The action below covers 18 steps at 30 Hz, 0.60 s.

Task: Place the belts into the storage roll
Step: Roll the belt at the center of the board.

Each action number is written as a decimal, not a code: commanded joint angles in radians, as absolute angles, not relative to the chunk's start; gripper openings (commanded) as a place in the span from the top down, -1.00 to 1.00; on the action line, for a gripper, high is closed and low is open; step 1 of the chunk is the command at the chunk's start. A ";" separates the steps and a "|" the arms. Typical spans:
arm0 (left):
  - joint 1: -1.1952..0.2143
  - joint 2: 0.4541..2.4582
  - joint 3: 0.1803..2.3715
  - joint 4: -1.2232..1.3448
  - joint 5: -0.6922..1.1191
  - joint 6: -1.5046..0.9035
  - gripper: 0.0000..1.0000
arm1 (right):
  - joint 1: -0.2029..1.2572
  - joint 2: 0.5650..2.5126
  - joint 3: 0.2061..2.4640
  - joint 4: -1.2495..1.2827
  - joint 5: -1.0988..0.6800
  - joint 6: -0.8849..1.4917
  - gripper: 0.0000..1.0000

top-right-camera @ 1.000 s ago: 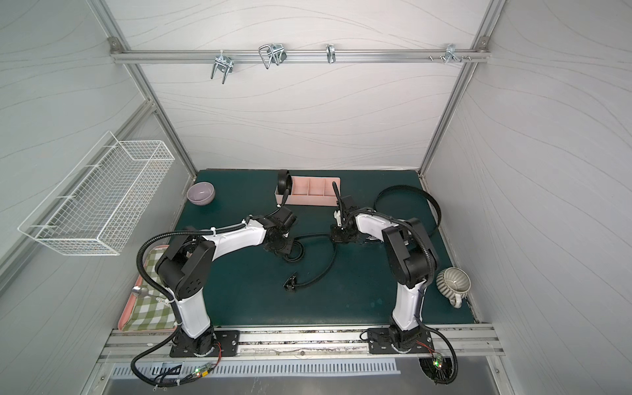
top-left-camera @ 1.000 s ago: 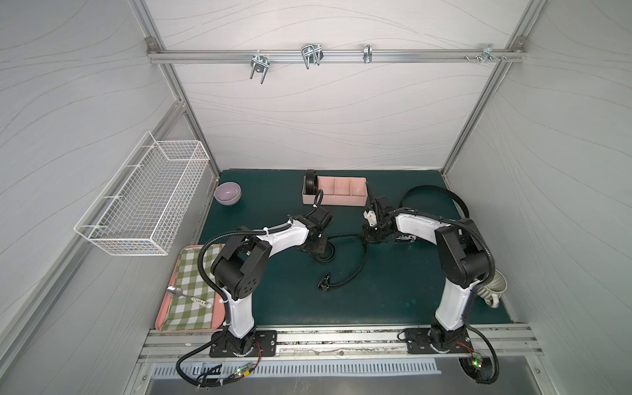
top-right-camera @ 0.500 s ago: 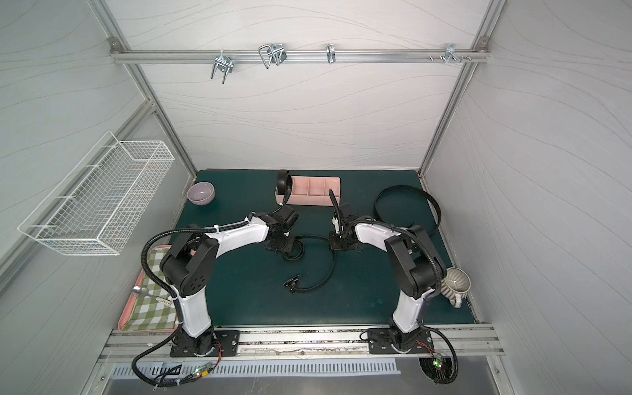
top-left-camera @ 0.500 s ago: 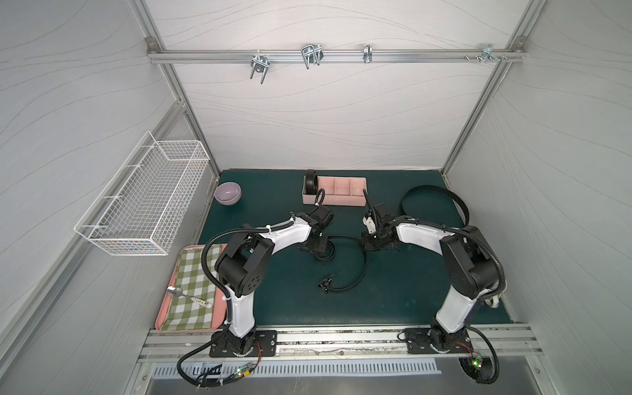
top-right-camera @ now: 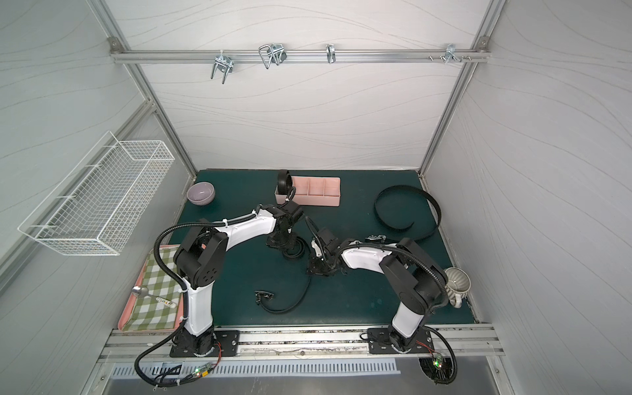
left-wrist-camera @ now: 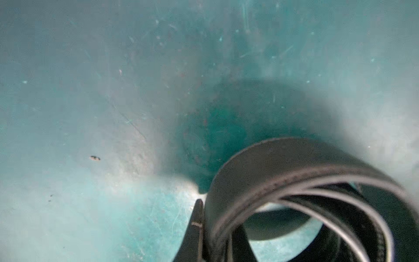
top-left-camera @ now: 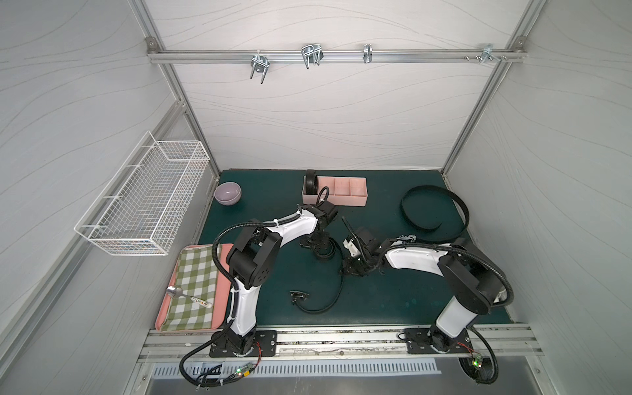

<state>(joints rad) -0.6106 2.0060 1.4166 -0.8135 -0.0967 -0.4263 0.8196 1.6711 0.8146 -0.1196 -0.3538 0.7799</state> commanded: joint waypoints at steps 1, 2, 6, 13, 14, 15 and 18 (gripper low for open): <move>-0.595 2.098 1.383 -0.713 -0.139 -0.463 1.00 | 0.799 1.611 0.752 0.015 -0.483 0.870 0.21; -0.600 2.097 1.379 -0.706 -0.134 -0.466 1.00 | 0.774 1.589 0.722 0.024 -0.503 0.868 0.15; -0.622 2.093 1.373 -0.697 -0.125 -0.477 1.00 | 0.620 1.484 0.630 -0.041 -0.526 0.779 -0.20; -0.681 2.092 1.372 -0.697 -0.133 -0.500 1.00 | 0.400 1.554 0.826 -0.212 -0.645 0.547 -0.38; -0.687 2.095 1.372 -0.694 -0.130 -0.506 1.00 | 0.394 1.606 0.877 -0.228 -0.676 0.529 -0.36; -0.694 2.098 1.373 -0.691 -0.127 -0.510 1.00 | 0.389 1.648 0.916 -0.233 -0.700 0.519 -0.35; -0.703 2.108 1.374 -0.687 -0.124 -0.528 1.00 | 0.387 1.756 0.982 -0.197 -0.789 0.546 -0.31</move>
